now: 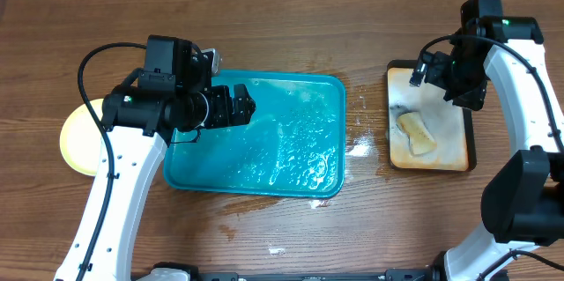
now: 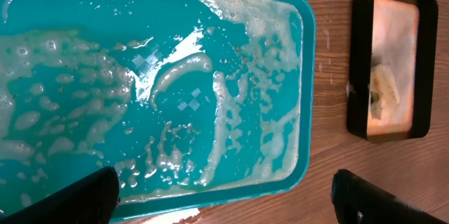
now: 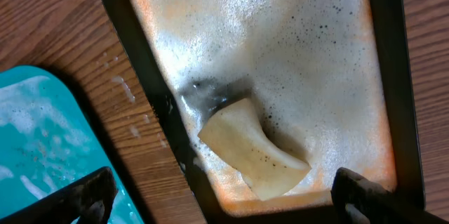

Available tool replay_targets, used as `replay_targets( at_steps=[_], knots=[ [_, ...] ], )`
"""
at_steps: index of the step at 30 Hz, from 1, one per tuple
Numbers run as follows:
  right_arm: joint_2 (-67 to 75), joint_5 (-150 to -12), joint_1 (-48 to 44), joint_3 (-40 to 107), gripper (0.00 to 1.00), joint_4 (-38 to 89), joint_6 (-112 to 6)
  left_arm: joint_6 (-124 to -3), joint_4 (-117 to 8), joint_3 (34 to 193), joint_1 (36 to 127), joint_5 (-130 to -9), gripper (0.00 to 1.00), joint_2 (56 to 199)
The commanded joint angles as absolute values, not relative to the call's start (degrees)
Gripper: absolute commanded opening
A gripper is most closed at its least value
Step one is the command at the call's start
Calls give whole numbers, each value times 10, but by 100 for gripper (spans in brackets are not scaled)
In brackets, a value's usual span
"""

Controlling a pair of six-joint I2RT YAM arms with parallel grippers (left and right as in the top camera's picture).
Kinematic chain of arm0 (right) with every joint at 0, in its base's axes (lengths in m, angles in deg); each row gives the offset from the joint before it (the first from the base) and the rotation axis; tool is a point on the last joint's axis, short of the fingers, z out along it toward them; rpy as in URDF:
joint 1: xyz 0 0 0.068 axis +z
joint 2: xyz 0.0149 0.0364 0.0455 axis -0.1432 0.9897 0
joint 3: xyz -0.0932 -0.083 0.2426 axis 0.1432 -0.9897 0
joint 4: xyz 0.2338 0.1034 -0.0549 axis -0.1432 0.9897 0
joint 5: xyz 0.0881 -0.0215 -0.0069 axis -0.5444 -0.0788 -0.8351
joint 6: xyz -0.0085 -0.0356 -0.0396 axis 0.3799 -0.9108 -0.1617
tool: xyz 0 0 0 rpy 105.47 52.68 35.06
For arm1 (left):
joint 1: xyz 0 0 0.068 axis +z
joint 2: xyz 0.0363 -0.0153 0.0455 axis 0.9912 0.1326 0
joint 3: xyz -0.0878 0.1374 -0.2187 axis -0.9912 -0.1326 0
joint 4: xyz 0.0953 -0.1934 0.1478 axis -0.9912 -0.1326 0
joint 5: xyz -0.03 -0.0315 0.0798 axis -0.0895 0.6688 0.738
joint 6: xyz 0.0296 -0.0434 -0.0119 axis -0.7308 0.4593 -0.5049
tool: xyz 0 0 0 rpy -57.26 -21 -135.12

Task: Clean dirty plates on tray and stack at the side

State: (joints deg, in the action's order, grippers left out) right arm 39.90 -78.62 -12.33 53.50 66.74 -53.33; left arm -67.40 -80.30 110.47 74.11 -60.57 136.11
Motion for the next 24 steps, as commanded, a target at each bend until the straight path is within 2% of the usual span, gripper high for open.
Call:
replay_targets(
  at_steps=[1, 2, 24],
  knots=[
    [397, -786, -125, 544, 100, 666, -538, -685, -802, 1109, 740, -602, 98, 1361],
    [397, -786, -125, 550, 100, 670, -538, -685, -802, 1109, 740, -602, 100, 1361],
    [387, -786, -124, 874, 100, 849, -581, -685, -801, 1109, 740, -575, 100, 1361]
  ],
)
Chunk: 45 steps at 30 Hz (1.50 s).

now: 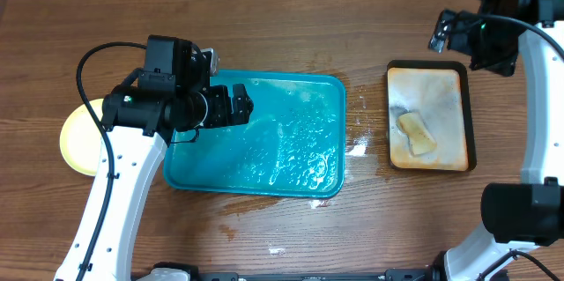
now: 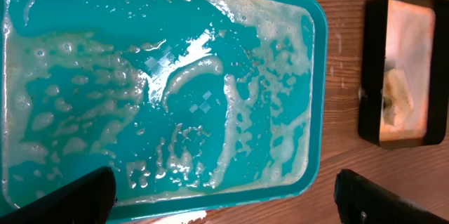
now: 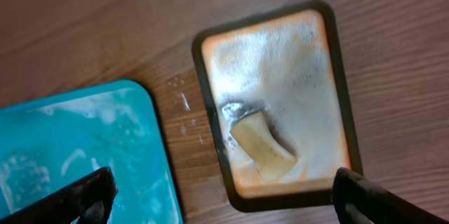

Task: Clean dirty plates on tray and stack at the side

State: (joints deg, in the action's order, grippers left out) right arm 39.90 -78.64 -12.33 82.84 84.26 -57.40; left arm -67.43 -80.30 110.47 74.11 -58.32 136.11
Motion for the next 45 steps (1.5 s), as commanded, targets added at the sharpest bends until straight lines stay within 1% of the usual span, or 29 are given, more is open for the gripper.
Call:
replay_targets(
  at_steps=[1, 5, 9, 20, 29, 37, 40, 44, 45],
  knots=[
    [384, -786, -124, 893, 100, 853, -581, -685, -801, 1109, 740, -575, 100, 1361],
    [371, -786, -124, 958, 100, 866, -581, -685, -801, 1109, 740, -575, 100, 1361],
    [353, -787, -124, 992, 100, 877, -581, -685, -801, 1109, 740, -575, 100, 1361],
    [302, -787, -124, 994, 100, 870, -581, -685, -801, 1109, 740, -575, 100, 1361],
    [302, -900, -124, 994, 100, 900, -581, -685, -801, 1109, 740, -575, 100, 1361],
    [302, -897, -125, 993, 100, 899, -580, -685, -801, 1109, 740, -575, 100, 1361],
    [302, -926, -125, 993, 100, 897, -579, -685, -801, 1109, 740, -575, 100, 1361],
    [302, -923, -125, 993, 100, 900, -579, -685, -801, 1109, 740, -575, 100, 1361],
    [302, -923, -125, 993, 92, 900, -579, -685, -801, 1109, 740, -575, 100, 1361]
  ],
)
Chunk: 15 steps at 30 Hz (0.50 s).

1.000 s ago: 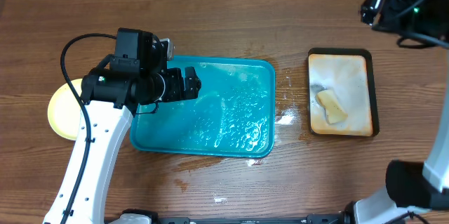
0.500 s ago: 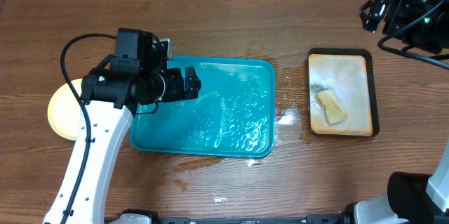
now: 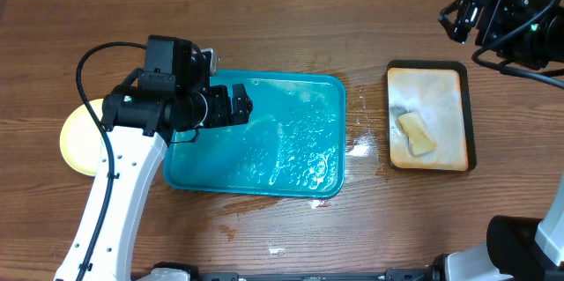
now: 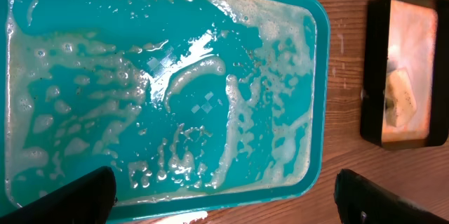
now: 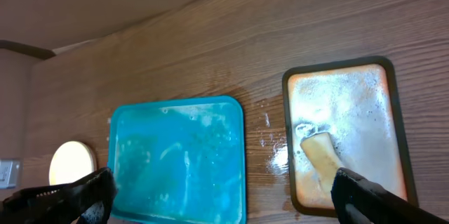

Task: Clean dirty plates on tray and stack at the side

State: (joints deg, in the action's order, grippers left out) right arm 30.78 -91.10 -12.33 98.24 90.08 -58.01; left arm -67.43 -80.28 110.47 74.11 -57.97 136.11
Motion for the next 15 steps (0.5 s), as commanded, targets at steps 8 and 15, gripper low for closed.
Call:
replay_targets(
  at_steps=[8, 15],
  knots=[
    [302, -923, -125, 993, 100, 878, -579, -685, -801, 1109, 740, -575, 100, 1361],
    [303, -923, -125, 993, 100, 854, -579, -685, -801, 1109, 741, -575, 100, 1361]
  ],
)
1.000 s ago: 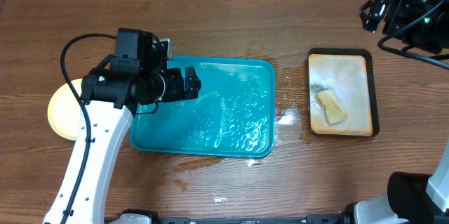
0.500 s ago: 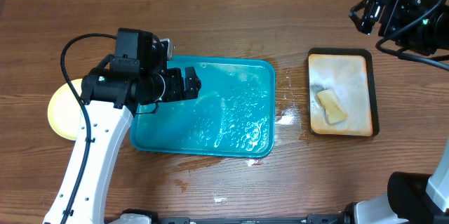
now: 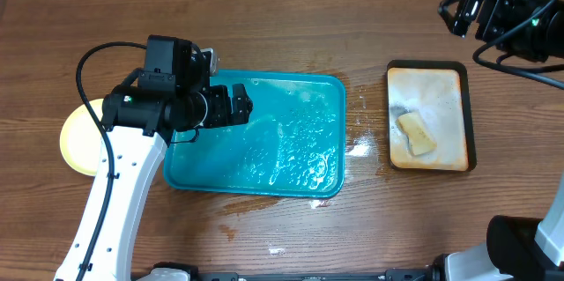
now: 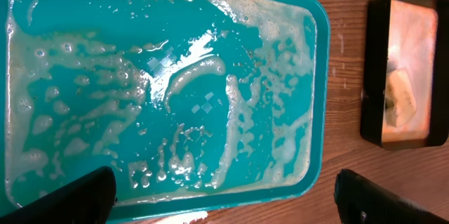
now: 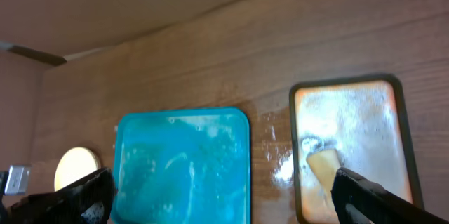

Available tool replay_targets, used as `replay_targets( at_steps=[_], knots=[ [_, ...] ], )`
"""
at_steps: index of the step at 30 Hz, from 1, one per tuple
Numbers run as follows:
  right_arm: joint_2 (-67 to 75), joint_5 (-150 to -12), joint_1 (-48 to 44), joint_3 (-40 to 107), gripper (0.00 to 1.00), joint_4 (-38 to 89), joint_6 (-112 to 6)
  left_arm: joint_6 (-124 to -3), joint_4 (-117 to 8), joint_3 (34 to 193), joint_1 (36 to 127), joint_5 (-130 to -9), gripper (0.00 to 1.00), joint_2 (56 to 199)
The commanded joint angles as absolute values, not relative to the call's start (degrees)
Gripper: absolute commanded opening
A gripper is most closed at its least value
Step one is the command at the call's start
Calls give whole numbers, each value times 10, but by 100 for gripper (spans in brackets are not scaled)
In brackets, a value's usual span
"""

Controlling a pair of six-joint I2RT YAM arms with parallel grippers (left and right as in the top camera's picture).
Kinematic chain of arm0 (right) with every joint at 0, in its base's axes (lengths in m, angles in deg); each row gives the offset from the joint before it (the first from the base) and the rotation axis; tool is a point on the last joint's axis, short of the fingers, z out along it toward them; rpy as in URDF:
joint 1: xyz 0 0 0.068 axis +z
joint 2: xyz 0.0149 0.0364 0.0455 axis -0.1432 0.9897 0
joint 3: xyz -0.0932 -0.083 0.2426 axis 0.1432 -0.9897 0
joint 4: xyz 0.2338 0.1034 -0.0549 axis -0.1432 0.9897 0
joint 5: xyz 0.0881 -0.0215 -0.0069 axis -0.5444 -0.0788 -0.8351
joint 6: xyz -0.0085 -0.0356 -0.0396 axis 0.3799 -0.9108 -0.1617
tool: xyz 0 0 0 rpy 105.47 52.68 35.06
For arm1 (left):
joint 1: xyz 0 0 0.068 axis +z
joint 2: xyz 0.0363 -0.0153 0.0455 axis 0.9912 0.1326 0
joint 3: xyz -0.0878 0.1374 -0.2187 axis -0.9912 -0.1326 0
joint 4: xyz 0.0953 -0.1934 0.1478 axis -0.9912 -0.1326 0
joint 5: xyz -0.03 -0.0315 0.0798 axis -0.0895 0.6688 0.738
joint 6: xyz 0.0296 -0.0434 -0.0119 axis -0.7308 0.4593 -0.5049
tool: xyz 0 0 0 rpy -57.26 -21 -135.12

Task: Clean dirty plates on tray and stack at the side

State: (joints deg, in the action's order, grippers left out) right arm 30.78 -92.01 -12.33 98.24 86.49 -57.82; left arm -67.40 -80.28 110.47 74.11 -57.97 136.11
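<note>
A teal tray (image 3: pixel 291 140) lies mid-table, covered in soap suds, with no plate on it. One pale yellow plate (image 3: pixel 72 144) sits on the table left of the tray, partly under my left arm. My left gripper (image 3: pixel 240 103) hovers open over the tray's left end, and its wrist view looks down on the sudsy tray (image 4: pixel 168 90) with nothing between the fingers. My right gripper (image 3: pixel 460 12) is open and empty, raised high at the far right. From up there it sees the tray (image 5: pixel 182 161) and the plate (image 5: pixel 76 168).
A black-rimmed sponge tray (image 3: pixel 470 114) with foamy orange water stands right of the teal tray, a yellowish sponge (image 3: pixel 416 133) lying in it. Water is spilled on the wood between the two trays (image 3: pixel 357 147) and in front of the teal tray.
My right gripper has drawn slightly further up and back, still open and empty. The left arm, the tray, the plate and the sponge are unchanged.
My right gripper was open low over the sponge tray, with the sponge lying loose in it. Then it stood higher at the table's far right, then very high with the whole table below it. The left gripper backed off the teal tray slightly, then stayed open.
</note>
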Motion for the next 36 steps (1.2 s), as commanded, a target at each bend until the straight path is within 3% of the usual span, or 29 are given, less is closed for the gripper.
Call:
replay_targets(
  at_steps=[1, 21, 26, 36],
  knots=[
    [303, -922, -125, 993, 100, 844, -579, -685, -801, 1109, 741, -575, 100, 1361],
    [78, -662, -125, 956, 100, 761, -582, -685, -801, 1109, 741, -575, 100, 1361],
    [-26, -661, -124, 845, 100, 696, -581, -685, -801, 1109, 741, -575, 100, 1361],
    [-285, -682, -124, 465, 100, 489, -581, -685, -801, 1109, 741, -575, 100, 1361]
  ],
)
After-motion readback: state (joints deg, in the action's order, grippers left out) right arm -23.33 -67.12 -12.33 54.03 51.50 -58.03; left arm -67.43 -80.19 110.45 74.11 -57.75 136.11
